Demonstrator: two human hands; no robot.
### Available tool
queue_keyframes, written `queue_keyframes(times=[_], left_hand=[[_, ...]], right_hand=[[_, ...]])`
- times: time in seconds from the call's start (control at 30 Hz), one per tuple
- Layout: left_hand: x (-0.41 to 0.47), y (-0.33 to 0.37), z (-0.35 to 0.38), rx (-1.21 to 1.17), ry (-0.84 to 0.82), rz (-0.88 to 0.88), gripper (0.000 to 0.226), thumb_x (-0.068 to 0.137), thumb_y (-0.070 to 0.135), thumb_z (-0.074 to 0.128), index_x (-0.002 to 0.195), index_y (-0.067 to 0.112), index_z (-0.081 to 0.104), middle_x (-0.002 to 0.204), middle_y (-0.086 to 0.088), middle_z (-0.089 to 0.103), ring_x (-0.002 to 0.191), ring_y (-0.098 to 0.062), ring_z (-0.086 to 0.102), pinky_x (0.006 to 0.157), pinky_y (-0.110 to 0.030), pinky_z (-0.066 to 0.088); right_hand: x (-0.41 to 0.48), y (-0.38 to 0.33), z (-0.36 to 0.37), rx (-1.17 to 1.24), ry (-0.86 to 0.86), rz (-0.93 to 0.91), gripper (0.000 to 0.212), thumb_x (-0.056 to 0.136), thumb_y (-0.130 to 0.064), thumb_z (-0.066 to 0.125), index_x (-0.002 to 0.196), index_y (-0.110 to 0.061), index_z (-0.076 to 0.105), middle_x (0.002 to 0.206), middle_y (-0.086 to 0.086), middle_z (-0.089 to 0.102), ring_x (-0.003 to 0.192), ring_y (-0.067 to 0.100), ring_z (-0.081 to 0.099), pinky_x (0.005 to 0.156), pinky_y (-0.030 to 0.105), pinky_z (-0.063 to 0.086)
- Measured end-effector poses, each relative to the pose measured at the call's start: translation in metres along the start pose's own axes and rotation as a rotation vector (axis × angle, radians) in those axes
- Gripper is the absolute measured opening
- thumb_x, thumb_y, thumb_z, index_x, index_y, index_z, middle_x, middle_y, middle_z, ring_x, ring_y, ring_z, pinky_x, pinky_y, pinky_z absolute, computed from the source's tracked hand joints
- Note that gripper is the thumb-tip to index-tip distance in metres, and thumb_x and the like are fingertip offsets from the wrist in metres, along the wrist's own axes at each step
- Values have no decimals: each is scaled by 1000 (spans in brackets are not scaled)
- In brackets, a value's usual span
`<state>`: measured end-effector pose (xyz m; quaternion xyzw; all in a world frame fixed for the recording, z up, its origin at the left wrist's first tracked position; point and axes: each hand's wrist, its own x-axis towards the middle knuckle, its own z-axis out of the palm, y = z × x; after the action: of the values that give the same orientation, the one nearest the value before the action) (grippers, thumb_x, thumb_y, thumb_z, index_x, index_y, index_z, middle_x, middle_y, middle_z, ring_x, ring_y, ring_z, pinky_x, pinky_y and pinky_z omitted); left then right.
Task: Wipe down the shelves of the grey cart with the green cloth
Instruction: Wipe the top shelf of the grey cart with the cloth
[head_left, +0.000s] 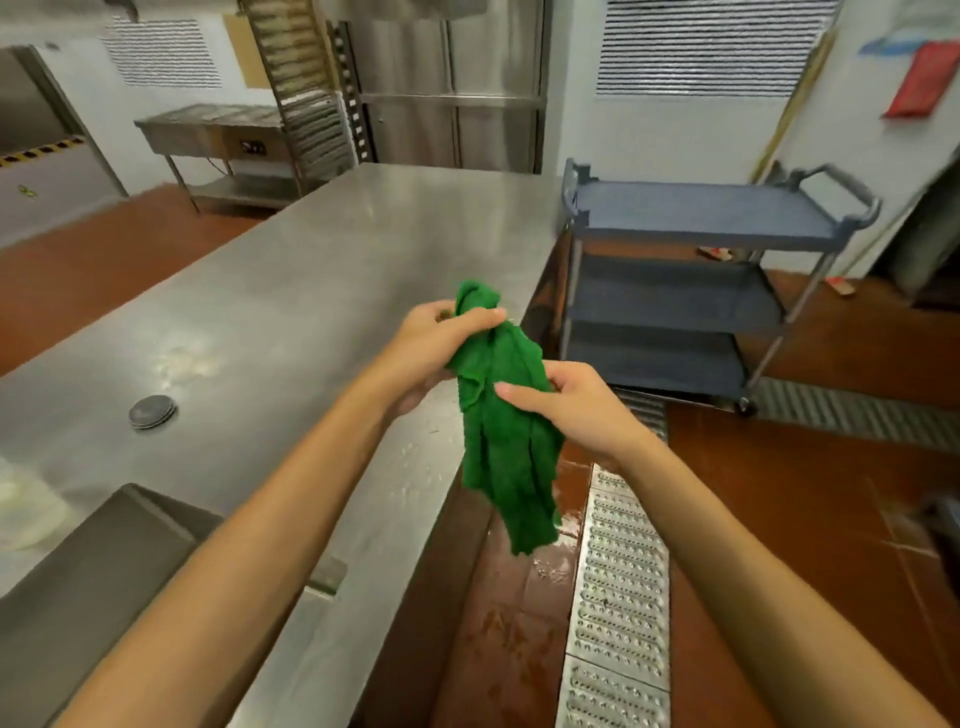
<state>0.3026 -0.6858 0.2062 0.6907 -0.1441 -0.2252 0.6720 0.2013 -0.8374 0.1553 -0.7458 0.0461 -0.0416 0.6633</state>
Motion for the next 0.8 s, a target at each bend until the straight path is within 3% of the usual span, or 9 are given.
queue_keyframes(times=[0.13,0.23,0.3,0.37,0.5,0.6,0.67,0.73,0.8], left_hand=[[22,-13,29,186,-158,-79,43,88,45,74,117,13,72,110,-6,78,101,-24,74,92,-40,60],[32,-26,58,107,-358,-170,56,84,56,72,125,17,68,116,-7,76,104,-21,74,83,-34,61],[40,-38,81,16,-461,-178,55,88,49,70,132,16,63,122,-7,74,113,-22,71,86,-33,61],[50,-47,100,1,-432,-160,44,93,36,69,129,11,64,120,-8,75,114,-25,71,92,-36,59],[85,-50,115,83,-360,-199,29,95,27,69,113,5,75,110,-12,77,105,-27,73,91,-35,58],[119,-49,116,72,-315,-263,30,95,19,68,116,-2,72,112,-20,75,104,-31,72,83,-32,62],[144,-46,116,28,-306,-310,33,96,16,65,121,-5,69,117,-23,72,100,-31,73,80,-33,63],[171,-40,117,9,-353,-327,35,96,11,63,127,-5,65,123,-24,69,93,-27,73,78,-32,63],[200,-33,118,55,-473,-336,44,94,3,63,138,1,58,128,-19,68,101,-26,72,82,-32,62]], right_hand=[[-5,7,-40,77,188,-61,15,90,-18,72,103,-13,76,96,6,78,92,22,75,79,34,60],[-5,8,-67,111,304,-65,21,89,-20,73,107,-10,76,99,10,77,95,25,74,87,44,59],[-3,11,-85,142,361,-47,21,90,-21,72,107,-9,75,99,13,77,95,28,74,87,47,59],[-1,14,-102,157,405,-12,21,92,-24,70,105,-8,75,97,14,77,93,29,74,82,45,60],[5,19,-148,-91,430,55,30,96,-35,63,90,-9,77,82,3,78,78,15,75,62,24,57],[14,28,-184,-297,521,78,40,96,-42,62,80,-8,76,77,4,77,74,15,73,61,33,56],[24,34,-207,-367,567,101,47,95,-45,61,84,-2,75,81,12,76,79,19,73,69,41,58],[36,41,-229,-424,573,140,52,92,-50,63,88,0,75,84,16,75,82,22,73,77,47,58],[53,46,-248,-452,584,197,57,88,-55,65,89,1,75,86,21,74,82,30,73,79,51,57]])
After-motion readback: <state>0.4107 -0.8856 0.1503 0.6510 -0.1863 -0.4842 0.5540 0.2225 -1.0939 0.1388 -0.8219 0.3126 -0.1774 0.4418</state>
